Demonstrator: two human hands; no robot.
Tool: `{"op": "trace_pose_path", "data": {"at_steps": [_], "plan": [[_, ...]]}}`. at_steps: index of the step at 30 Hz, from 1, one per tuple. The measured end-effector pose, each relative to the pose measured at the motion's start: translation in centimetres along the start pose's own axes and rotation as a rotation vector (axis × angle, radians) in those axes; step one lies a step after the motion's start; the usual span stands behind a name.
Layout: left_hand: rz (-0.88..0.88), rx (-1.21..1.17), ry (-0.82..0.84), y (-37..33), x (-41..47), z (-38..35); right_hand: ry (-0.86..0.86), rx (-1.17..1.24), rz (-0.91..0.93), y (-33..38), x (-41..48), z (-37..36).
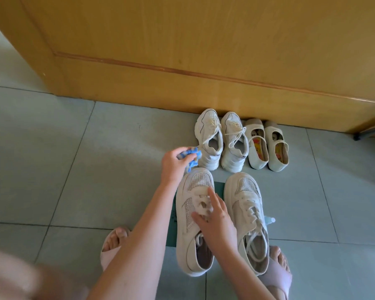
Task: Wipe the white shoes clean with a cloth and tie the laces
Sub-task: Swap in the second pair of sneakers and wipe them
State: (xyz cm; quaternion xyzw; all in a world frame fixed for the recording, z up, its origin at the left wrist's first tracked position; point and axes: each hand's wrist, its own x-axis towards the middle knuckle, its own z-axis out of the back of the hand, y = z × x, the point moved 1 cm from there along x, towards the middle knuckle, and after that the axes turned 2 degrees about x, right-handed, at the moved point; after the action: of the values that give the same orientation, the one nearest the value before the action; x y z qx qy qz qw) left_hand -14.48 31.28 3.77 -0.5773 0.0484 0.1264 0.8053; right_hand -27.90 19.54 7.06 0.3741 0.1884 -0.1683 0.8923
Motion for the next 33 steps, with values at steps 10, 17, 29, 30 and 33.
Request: {"op": "trace_pose_path", "data": {"at_steps": [10,17,29,30,33], "plan": [[0.032,0.043,0.060,3.2,-1.7,-0.5,-0.025,0.002,-0.008,-0.1,0.6,-0.1],[0.062,0.000,-0.034,4.4,-4.6,0.6,-0.012,0.000,-0.004,-0.2,0.9,-0.1],[0.122,-0.092,-0.058,6.3,-8.9,0.8,-0.018,-0.072,0.028,-0.2,1.1,-0.2],[0.124,-0.097,-0.070,6.2,-9.4,0.8,-0.014,-0.081,0.031,-0.2,1.1,-0.2],[0.147,-0.112,-0.068,6.3,-10.4,1.0,-0.002,-0.095,0.041,-0.2,1.2,-0.2]]}}
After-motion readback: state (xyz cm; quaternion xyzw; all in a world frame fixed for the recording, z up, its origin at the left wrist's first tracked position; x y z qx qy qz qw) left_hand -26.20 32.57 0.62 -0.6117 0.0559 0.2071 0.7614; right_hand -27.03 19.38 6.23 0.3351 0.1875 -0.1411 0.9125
